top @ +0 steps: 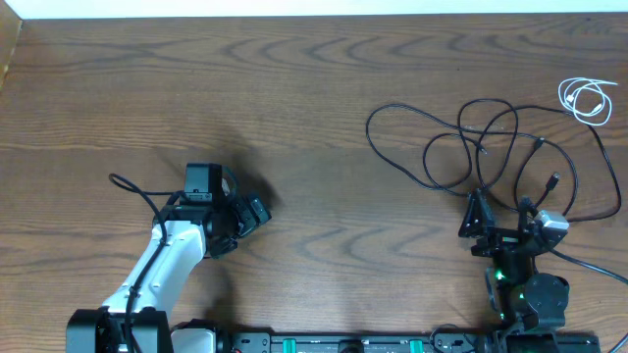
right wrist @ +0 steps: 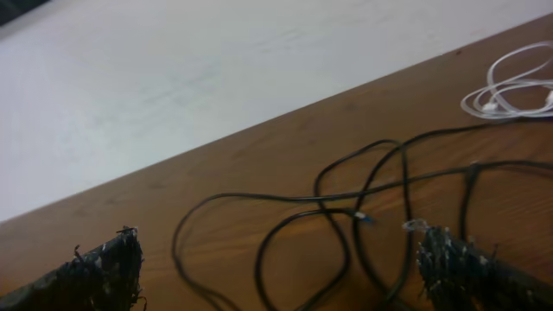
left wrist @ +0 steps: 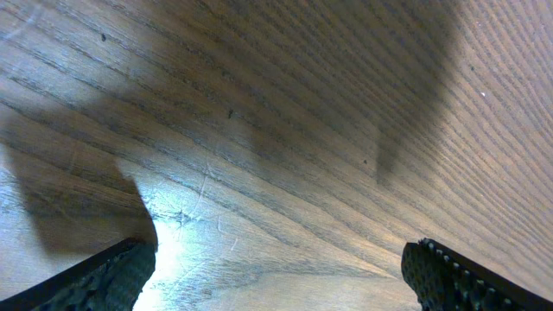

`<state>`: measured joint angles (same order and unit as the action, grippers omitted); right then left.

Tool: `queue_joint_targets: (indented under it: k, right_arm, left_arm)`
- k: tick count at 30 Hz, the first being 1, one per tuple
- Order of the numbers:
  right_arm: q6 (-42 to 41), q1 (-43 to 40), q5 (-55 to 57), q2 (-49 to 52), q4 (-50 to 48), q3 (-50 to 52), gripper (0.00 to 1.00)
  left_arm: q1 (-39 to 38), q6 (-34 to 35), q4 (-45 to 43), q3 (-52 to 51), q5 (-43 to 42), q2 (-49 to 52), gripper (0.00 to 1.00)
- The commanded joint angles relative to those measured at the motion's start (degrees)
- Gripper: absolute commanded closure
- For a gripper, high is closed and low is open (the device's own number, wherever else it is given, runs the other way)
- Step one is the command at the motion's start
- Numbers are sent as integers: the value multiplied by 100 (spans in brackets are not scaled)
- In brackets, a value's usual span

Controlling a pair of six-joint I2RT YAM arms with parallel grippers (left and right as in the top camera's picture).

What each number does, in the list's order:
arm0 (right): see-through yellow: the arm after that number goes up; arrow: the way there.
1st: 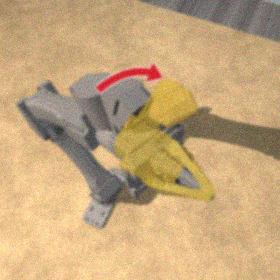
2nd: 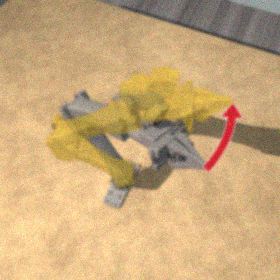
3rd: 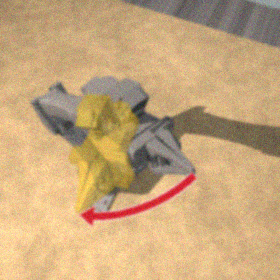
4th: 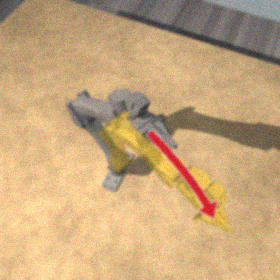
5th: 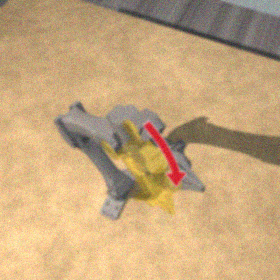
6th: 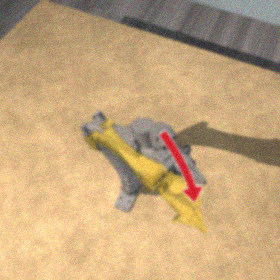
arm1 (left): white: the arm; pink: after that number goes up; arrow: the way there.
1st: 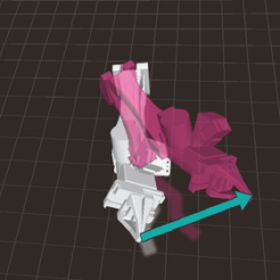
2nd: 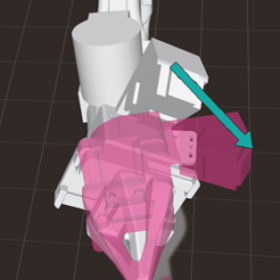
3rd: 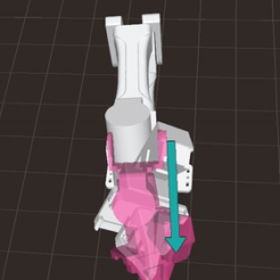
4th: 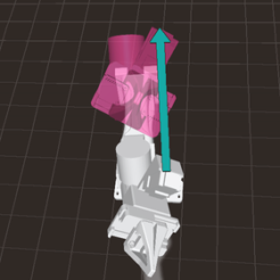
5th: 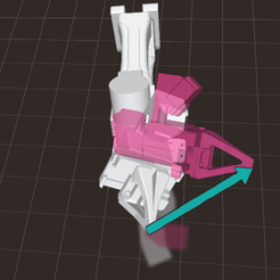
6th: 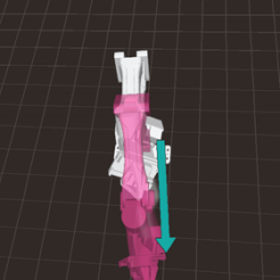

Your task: Untangle cables

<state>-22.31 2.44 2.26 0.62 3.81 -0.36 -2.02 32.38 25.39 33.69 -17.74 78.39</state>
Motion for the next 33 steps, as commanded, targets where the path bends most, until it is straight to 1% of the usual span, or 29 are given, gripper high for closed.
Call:
queue_joint_targets:
  k: [1,3,9,11,12,13,14,15,33]
  right_arm:
    - [1128,68,562,-42,-35,4,1]
    - [1397,81,553,-42,-35,4,1]
    - [1709,225,564,-42,-31,4,1]
    - [2107,227,452,-42,-17,7,1]
    - [2555,227,267,-42,0,7,1]
    - [2835,227,129,-42,17,7,1]
    - [3069,227,-9,-42,33,7,1]
    - [3132,227,-74,-42,35,7,1]
    - [3136,227,-92,-39,33,7,1]
  left_arm:
    - [17,-20,26,-136,197,133,2]
    - [17,-20,26,-136,199,133,2]
    - [17,-20,26,-136,197,133,2]
    - [17,-20,26,-136,197,133,2]
    - [17,-20,26,-136,197,133,2]
    - [17,-20,26,-136,197,133,2]
    - [17,-20,26,-136,199,133,2]
    - [17,-20,26,-136,197,133,2]
    - [17,-20,26,-136,197,133,2]
